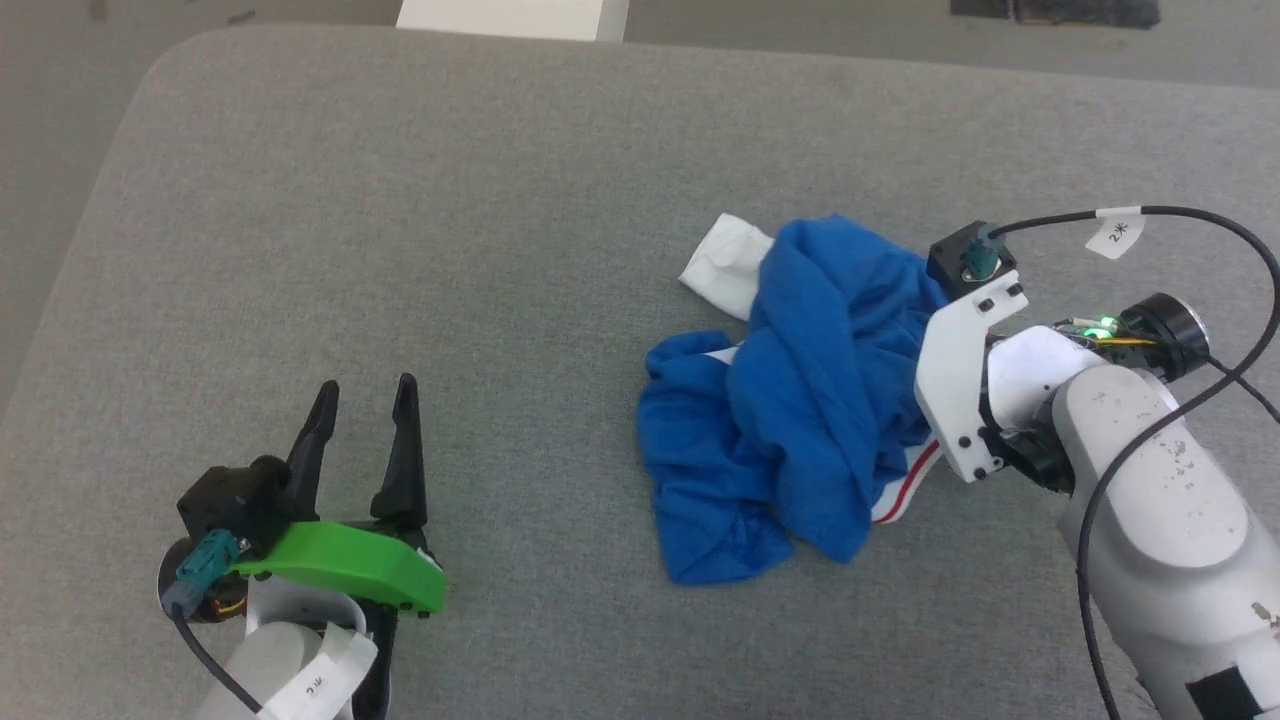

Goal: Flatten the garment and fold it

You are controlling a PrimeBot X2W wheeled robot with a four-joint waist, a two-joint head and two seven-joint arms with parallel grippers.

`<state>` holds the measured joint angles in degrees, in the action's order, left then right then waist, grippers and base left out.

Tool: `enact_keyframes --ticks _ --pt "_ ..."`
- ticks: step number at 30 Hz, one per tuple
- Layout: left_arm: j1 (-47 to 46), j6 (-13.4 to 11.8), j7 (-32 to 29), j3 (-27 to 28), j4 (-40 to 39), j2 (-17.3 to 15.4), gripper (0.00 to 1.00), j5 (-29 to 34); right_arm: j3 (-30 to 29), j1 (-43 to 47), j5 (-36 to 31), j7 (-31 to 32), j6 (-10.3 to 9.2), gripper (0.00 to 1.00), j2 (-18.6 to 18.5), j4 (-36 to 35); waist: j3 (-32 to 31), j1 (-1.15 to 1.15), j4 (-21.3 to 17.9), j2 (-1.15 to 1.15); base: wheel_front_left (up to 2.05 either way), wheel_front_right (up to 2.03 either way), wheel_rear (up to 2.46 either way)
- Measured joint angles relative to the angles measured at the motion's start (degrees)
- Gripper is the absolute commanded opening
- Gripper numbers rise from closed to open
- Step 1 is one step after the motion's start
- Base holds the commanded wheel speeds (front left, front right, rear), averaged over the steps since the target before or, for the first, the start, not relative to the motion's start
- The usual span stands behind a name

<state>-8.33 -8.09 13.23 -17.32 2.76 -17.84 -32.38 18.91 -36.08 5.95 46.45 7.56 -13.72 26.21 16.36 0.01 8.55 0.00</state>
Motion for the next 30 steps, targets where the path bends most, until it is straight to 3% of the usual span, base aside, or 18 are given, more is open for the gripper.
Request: enact_keyframes --ticks 5,6,7,8,15,22,30 --pt "-0.26 0.49 0.26 0.05 0.96 0.26 1.00 -0.98 4.14 -1.97 3.53 1.52 -0.02 1.00 -1.94 0.58 1.54 0.00 1.31 0.00 0.00 0.00 0.00" --pt "-0.29 0.55 0.49 0.07 1.21 0.33 1.00 -0.98 4.52 -2.29 4.55 1.75 -0.02 0.76 -2.33 0.59 1.74 0.00 1.48 0.00 0.00 0.00 0.00" --pt "-0.30 0.56 0.55 0.10 1.44 0.38 1.00 -0.98 4.75 -2.59 5.25 1.76 -0.02 0.28 -2.66 0.59 1.87 0.00 1.56 0.00 0.00 0.00 0.00" --pt "-0.31 0.58 0.56 0.11 1.63 0.43 1.00 -0.98 4.95 -2.69 5.76 1.66 -0.01 0.00 -2.80 0.57 1.90 0.00 1.58 0.00 0.00 0.00 0.00" --pt "-0.51 0.99 0.74 0.34 2.64 0.66 1.00 -1.03 3.47 -2.37 10.18 -2.75 0.00 0.00 -2.99 0.31 0.21 0.00 0.70 0.00 0.00 0.00 0.00" --pt "1.00 0.92 0.63 0.55 2.53 0.05 1.00 -1.37 -8.38 2.59 10.69 -8.69 0.00 0.00 -3.03 -5.17 -3.58 0.00 -1.44 0.00 0.00 0.00 0.00" --pt "2.74 0.42 -0.55 -0.11 1.48 -0.11 1.00 -1.57 -23.76 19.46 8.28 -7.47 0.00 0.00 -0.40 -12.16 -7.87 -0.01 -4.16 0.00 0.00 0.00 0.00"
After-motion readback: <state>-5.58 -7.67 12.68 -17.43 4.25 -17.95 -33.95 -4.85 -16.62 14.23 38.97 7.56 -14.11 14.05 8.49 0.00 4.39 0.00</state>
